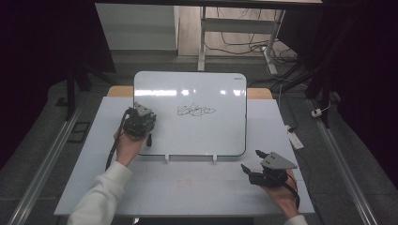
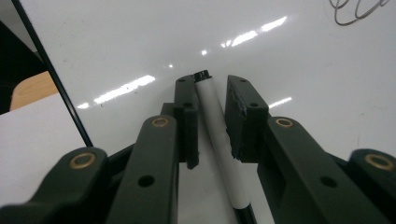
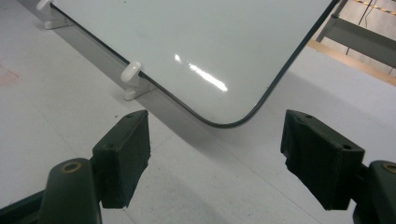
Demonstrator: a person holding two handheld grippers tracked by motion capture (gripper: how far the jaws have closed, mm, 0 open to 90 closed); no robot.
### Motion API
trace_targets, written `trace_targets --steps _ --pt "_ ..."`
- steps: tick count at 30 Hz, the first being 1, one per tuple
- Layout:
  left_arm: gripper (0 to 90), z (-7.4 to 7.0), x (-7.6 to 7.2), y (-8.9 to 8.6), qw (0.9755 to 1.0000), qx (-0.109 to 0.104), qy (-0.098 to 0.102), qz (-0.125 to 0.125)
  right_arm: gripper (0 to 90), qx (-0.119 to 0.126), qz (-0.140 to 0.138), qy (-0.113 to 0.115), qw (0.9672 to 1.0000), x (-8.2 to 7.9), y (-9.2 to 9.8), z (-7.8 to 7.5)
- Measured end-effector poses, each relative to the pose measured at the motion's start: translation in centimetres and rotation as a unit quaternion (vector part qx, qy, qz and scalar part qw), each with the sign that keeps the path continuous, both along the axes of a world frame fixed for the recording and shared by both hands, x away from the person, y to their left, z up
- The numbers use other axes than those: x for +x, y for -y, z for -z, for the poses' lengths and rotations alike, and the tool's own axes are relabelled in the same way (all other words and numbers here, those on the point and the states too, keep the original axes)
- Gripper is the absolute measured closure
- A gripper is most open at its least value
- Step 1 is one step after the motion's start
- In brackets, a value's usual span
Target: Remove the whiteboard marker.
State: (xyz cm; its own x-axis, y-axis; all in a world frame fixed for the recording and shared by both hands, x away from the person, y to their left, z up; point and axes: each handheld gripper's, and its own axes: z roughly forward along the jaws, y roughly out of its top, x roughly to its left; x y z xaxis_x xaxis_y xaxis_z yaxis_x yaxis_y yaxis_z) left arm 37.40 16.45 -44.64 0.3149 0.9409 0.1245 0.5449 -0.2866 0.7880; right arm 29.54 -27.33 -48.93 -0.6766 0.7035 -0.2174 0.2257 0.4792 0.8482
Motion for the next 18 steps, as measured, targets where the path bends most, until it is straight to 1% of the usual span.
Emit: trace_targets --steps 3,5,6,7,9,13,14,16,18 --pt "75.3 0.0 0.0 0.1 1.0 -0.006 -0.001 -0.005 23.9 0.001 0.002 0.003 1.0 -0.1 -0.1 -0.1" --pt "76.9 0.0 0.0 0.1 0.9999 -0.012 -0.005 -0.001 24.0 0.0 0.001 0.005 1.0 -0.1 -0.1 -0.2" --pt "80.5 0.0 -0.1 0.1 0.9999 -0.01 -0.002 0.0 24.1 0.0 0.002 0.005 1.0 -0.1 -0.1 -0.2" --pt "81.0 0.0 -0.1 0.2 1.0 -0.007 -0.001 0.001 24.1 -0.001 0.002 0.006 1.0 -0.2 -0.2 -0.2" --pt "81.1 0.0 -0.2 0.2 1.0 -0.008 0.0 0.004 24.2 -0.003 0.001 0.008 1.0 -0.2 -0.2 -0.2" --pt "81.2 0.0 -0.3 -0.2 0.9997 -0.02 -0.002 0.011 24.5 -0.001 0.004 0.011 0.9999 -0.2 -0.1 -0.3" --pt "81.2 0.0 -0.3 -0.2 0.9997 -0.02 -0.002 0.011 24.5 -0.001 0.005 0.011 0.9999 -0.2 -0.1 -0.3" --pt "81.2 -0.4 -0.7 -0.5 0.9995 -0.023 0.0 0.019 24.6 -0.002 0.005 0.011 0.9999 -0.2 -0.1 -0.2" --pt "81.2 -0.7 -1.2 -0.8 0.9992 -0.032 0.006 0.026 24.7 -0.002 0.006 0.012 0.9999 -0.2 -0.1 -0.2"
